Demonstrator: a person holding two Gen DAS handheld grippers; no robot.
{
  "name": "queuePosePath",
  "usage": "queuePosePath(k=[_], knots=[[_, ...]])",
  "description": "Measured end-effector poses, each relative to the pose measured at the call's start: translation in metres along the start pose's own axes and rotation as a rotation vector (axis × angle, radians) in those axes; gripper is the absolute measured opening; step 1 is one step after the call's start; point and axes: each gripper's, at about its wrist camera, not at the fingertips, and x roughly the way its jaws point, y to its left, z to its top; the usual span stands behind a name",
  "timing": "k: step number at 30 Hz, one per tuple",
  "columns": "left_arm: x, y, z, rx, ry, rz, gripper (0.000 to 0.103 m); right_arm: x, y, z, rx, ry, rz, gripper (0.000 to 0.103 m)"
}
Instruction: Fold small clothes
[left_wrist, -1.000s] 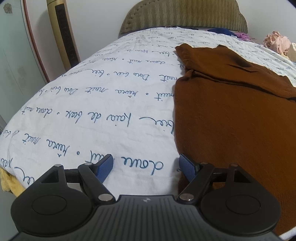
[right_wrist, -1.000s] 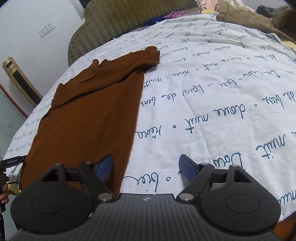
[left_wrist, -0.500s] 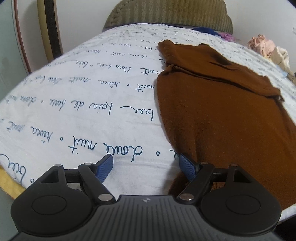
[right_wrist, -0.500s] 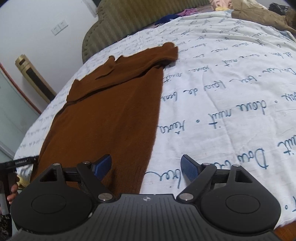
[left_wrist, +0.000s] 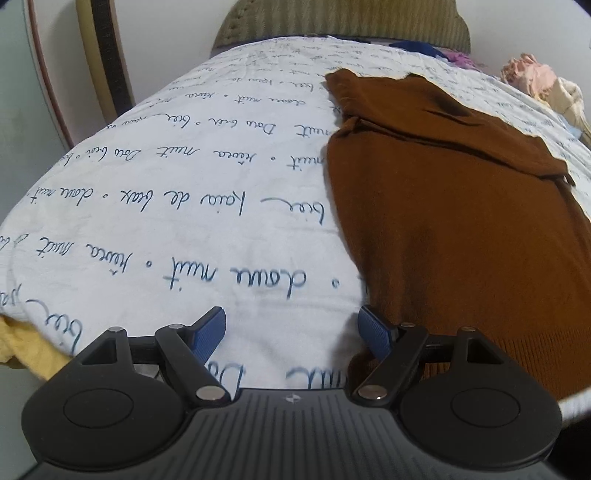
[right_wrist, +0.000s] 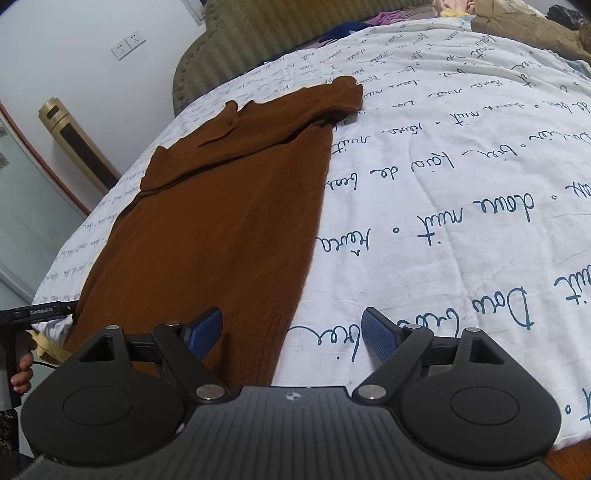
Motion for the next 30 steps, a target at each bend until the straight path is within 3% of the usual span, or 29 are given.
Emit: queuePosePath(k=[6, 15, 17, 20, 21, 25, 26, 30], knots=[[-0.017, -0.003, -0.013, 0.052, 0.013, -0.013, 0.079, -0.001, -0.003, -0.002, 0.016, -0.002, 0.013, 0.082], [-0.030, 0.004, -0.019, 0.009, -0.072, -0.168, 0.079, 0.000, -0.002, -0.004, 0.003, -0.008, 0.008, 0.082], [-0.036, 0.003, -0.021, 0.034, -0.107, -0.165, 0.078, 0.000, -0.002, -0.004, 0.006, -0.009, 0.010, 0.082], [-0.036, 0.000, -0.021, 0.075, -0.098, -0.197, 0.077, 0.001, -0.002, -0.004, 0.005, -0.008, 0.008, 0.082], [-0.034, -0.001, -0.020, 0.074, -0.090, -0.228, 0.075, 0.002, -0.001, -0.004, 0.004, -0.009, 0.007, 0.083], [-0.014, -0.002, -0.010, 0.004, -0.030, -0.379, 0.050, 0.003, 0.002, -0.005, -0.002, -0.014, 0.001, 0.085], [-0.008, -0.004, -0.009, -0.011, -0.013, -0.381, 0.044, 0.004, 0.002, -0.005, -0.004, -0.014, -0.001, 0.085], [0.009, -0.004, -0.007, -0.066, 0.000, -0.396, 0.033, 0.003, 0.002, -0.006, -0.006, -0.018, -0.001, 0.085]])
